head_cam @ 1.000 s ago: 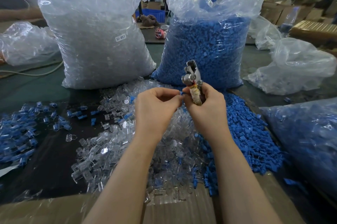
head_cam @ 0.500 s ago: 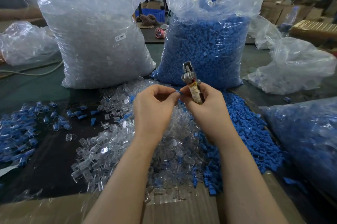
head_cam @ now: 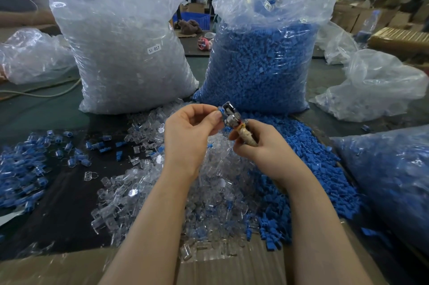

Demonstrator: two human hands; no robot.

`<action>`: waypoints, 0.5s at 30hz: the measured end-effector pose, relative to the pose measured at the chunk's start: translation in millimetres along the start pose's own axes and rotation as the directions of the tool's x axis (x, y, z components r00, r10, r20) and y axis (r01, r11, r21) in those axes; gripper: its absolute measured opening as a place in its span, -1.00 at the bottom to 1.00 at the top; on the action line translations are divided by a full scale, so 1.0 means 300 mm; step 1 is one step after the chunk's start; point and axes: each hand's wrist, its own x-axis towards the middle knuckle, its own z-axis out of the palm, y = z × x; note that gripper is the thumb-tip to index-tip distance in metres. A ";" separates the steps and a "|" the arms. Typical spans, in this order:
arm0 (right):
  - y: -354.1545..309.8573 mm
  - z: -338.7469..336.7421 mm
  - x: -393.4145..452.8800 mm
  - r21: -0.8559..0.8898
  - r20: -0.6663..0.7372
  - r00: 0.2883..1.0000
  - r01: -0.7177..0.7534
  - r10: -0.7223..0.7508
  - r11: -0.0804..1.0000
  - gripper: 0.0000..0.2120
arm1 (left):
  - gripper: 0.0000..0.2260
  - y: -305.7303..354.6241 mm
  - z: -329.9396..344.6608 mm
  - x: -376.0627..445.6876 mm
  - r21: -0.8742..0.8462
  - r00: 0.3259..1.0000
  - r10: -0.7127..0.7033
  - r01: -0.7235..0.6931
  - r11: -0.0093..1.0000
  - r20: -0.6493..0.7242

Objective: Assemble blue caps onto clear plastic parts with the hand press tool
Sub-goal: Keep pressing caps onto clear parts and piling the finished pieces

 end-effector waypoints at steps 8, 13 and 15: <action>0.009 0.012 0.006 -0.040 -0.004 1.000 0.010 -0.011 0.999 -0.81 | -0.91 -0.001 -0.009 0.003 0.004 1.000 0.004 -0.004 1.000 0.026; 0.021 0.019 0.008 -0.089 -0.033 0.999 0.009 -0.012 0.996 -0.84 | -0.91 0.001 -0.009 0.000 0.009 0.999 -0.011 0.011 1.000 0.034; 0.018 0.021 0.007 -0.098 -0.043 0.999 0.015 -0.019 0.995 -0.86 | -0.92 0.001 -0.007 0.000 0.017 0.999 -0.011 0.011 1.000 0.033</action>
